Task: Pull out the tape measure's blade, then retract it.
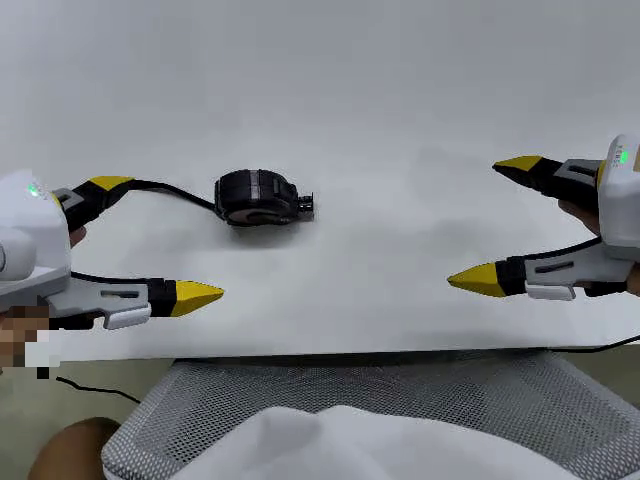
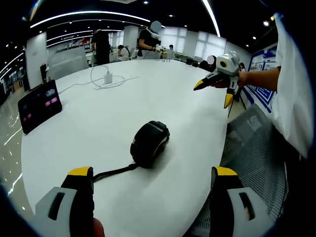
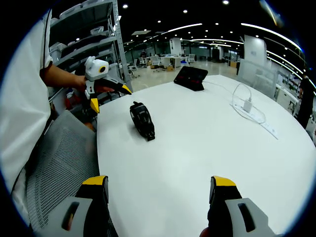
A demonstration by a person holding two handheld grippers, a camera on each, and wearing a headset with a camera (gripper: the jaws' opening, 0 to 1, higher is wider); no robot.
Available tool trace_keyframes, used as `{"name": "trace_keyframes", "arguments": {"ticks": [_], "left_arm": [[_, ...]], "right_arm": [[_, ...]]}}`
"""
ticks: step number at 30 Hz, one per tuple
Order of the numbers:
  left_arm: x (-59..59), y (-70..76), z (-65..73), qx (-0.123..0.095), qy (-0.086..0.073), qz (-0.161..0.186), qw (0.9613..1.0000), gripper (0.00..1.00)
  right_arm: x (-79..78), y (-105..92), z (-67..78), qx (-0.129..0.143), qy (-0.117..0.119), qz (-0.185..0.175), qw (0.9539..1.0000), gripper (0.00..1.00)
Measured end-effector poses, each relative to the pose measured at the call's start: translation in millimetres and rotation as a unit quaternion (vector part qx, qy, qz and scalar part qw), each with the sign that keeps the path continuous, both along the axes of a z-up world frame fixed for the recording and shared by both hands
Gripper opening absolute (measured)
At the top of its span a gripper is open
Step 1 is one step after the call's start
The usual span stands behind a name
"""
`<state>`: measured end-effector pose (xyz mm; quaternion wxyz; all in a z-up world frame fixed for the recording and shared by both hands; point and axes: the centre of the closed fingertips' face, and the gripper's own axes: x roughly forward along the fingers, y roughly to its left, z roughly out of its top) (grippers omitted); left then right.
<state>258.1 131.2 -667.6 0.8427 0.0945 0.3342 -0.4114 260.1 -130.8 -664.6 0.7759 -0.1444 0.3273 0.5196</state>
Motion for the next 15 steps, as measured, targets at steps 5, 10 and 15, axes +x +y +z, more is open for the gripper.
{"name": "trace_keyframes", "arguments": {"ticks": [5, 10, 15], "left_arm": [[4.2, -4.5, -0.6, 0.001, -0.001, -0.015, 0.9999, 0.94], [7.5, -6.6, -3.7, 0.011, -0.002, -0.031, 0.9994, 0.93], [10.8, -9.5, -6.5, 0.020, -0.004, -0.047, 0.9987, 0.90]], "right_arm": [[4.4, 6.7, -1.0, -0.001, -0.003, 0.013, 0.9999, 0.83], [8.1, 12.0, -3.0, -0.007, -0.006, 0.029, 0.9995, 0.83], [9.4, 15.2, -6.1, -0.009, -0.007, 0.040, 0.9991, 0.82]]}}
